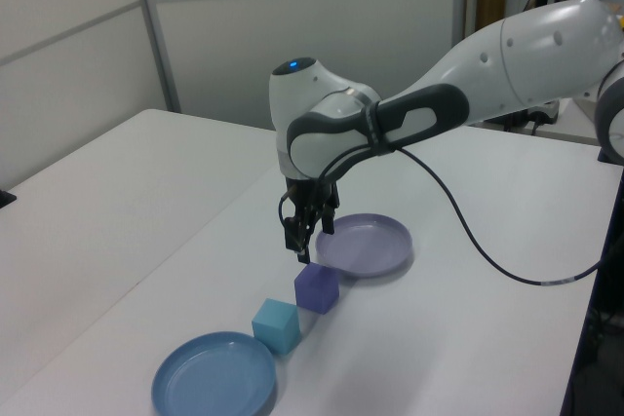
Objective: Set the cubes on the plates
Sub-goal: 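Move the gripper over the dark purple cube and lower it, then close the gripper on the dark purple cube and lift it, then carry the purple cube onto the lavender plate and lower it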
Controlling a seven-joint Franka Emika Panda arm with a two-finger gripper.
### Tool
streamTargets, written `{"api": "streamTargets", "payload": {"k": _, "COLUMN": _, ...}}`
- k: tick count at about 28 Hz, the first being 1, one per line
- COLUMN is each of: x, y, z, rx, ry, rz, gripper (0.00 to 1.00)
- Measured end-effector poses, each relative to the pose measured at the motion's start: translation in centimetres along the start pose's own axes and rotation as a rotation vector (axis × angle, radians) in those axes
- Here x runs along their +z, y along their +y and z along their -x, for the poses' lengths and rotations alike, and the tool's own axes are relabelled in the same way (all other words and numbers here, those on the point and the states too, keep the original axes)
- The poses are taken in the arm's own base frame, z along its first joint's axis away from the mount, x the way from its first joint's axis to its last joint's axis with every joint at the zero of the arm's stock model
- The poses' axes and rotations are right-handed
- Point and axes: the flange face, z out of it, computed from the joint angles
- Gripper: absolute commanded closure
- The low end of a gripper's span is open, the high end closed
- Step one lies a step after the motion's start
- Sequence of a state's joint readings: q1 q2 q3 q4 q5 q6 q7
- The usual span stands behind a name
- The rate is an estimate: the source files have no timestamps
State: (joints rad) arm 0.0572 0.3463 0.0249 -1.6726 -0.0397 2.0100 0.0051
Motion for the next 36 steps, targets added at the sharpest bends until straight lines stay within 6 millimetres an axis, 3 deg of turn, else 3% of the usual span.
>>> {"api": "streamTargets", "payload": {"k": 10, "x": 2.1, "y": 0.0, "z": -0.4, "rx": -0.015, "ry": -0.018, "rz": 0.024, "gripper": 0.0}}
{"api": "streamTargets", "payload": {"k": 19, "x": 3.4, "y": -2.1, "z": -0.1, "rx": -0.06, "ry": -0.016, "rz": 0.047, "gripper": 0.0}}
{"api": "streamTargets", "payload": {"k": 27, "x": 6.1, "y": -2.9, "z": 0.0, "rx": -0.069, "ry": -0.026, "rz": 0.078, "gripper": 0.02}}
{"api": "streamTargets", "payload": {"k": 29, "x": 6.7, "y": -3.0, "z": -0.1, "rx": -0.065, "ry": -0.028, "rz": 0.085, "gripper": 0.13}}
{"api": "streamTargets", "payload": {"k": 30, "x": 6.9, "y": -3.1, "z": -0.1, "rx": -0.064, "ry": -0.029, "rz": 0.088, "gripper": 0.33}}
{"api": "streamTargets", "payload": {"k": 31, "x": 7.2, "y": -3.2, "z": -0.2, "rx": -0.063, "ry": -0.031, "rz": 0.089, "gripper": 0.45}}
{"api": "streamTargets", "payload": {"k": 34, "x": 7.4, "y": -3.2, "z": -0.2, "rx": -0.062, "ry": -0.033, "rz": 0.089, "gripper": 0.69}}
{"api": "streamTargets", "payload": {"k": 35, "x": 7.4, "y": -3.2, "z": -0.2, "rx": -0.061, "ry": -0.033, "rz": 0.089, "gripper": 0.83}}
{"api": "streamTargets", "payload": {"k": 36, "x": 7.4, "y": -3.2, "z": -0.2, "rx": -0.061, "ry": -0.033, "rz": 0.089, "gripper": 0.88}}
